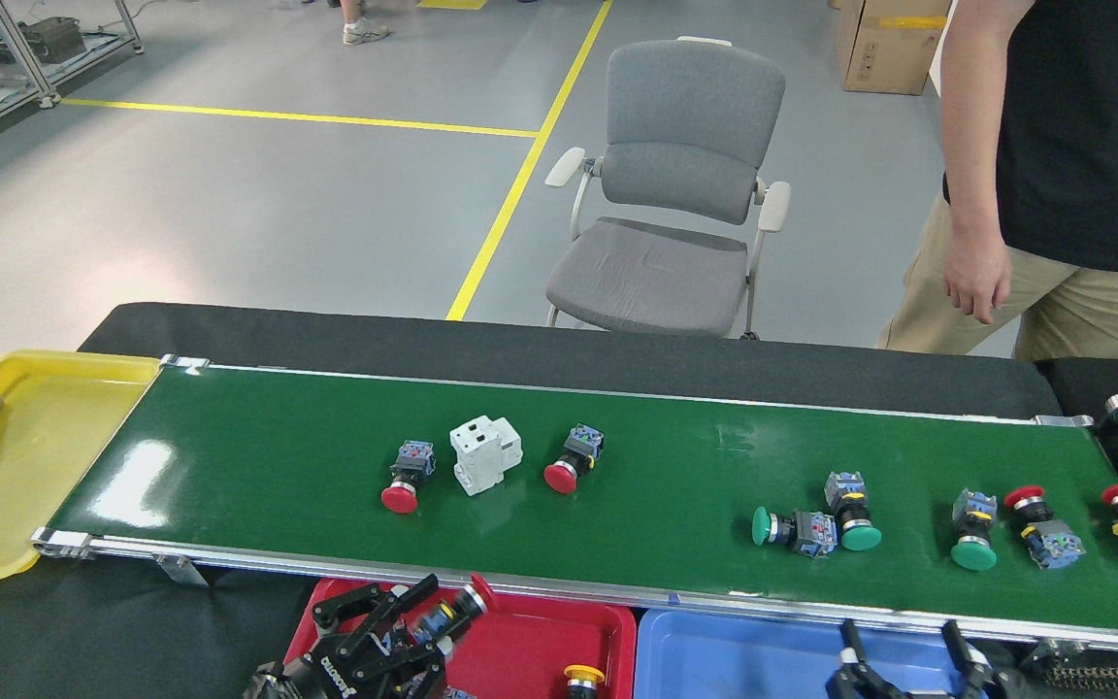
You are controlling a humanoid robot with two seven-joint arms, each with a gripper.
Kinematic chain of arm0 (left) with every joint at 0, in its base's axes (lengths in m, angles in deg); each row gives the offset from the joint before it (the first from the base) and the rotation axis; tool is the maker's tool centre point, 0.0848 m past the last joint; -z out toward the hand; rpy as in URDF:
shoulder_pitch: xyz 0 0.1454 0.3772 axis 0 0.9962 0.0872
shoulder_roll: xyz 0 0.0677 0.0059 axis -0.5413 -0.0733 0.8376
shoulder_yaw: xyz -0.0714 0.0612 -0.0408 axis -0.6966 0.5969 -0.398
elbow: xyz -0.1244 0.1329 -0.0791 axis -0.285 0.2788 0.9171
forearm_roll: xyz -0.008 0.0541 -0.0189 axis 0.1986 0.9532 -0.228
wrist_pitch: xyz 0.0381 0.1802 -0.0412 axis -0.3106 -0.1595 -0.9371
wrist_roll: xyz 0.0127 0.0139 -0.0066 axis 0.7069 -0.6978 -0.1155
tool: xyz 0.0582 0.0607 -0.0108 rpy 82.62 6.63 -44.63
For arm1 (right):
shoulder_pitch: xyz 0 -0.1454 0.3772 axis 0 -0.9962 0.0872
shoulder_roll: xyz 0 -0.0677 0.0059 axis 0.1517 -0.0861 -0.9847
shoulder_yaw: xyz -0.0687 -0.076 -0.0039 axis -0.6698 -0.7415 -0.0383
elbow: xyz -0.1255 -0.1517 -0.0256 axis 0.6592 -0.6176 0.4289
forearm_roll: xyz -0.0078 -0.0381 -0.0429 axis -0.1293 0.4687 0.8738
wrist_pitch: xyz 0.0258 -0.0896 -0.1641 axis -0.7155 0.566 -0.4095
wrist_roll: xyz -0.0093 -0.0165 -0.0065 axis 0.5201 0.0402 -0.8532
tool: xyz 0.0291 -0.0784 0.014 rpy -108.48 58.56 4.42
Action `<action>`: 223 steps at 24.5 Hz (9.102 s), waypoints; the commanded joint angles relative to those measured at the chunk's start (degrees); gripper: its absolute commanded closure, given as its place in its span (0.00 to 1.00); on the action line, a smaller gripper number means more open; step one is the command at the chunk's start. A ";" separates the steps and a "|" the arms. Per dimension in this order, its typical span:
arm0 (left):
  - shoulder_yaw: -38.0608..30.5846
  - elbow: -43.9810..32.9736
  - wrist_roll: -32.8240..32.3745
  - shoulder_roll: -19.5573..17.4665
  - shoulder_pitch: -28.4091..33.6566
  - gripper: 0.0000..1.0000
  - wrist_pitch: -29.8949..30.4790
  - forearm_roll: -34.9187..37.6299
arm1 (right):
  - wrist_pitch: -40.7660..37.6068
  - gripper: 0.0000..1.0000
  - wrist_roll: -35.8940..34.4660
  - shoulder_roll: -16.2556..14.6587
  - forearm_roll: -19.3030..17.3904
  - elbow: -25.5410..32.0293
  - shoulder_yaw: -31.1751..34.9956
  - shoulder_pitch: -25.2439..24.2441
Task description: Pick switch part from conveyor to tray
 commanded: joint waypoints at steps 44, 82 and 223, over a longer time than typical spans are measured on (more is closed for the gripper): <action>-1.08 42.14 0.53 -7.15 -32.15 0.44 -25.98 0.17 | 9.43 0.87 13.59 4.17 10.66 -27.26 -21.24 32.73; -14.88 -0.13 0.09 0.94 1.60 0.00 -15.17 -0.44 | 0.03 0.01 3.40 2.15 1.78 1.22 -1.99 1.97; -6.88 -1.28 4.22 3.31 4.50 0.00 -5.68 0.26 | -19.66 0.00 6.30 -5.06 -14.65 0.52 21.74 -3.21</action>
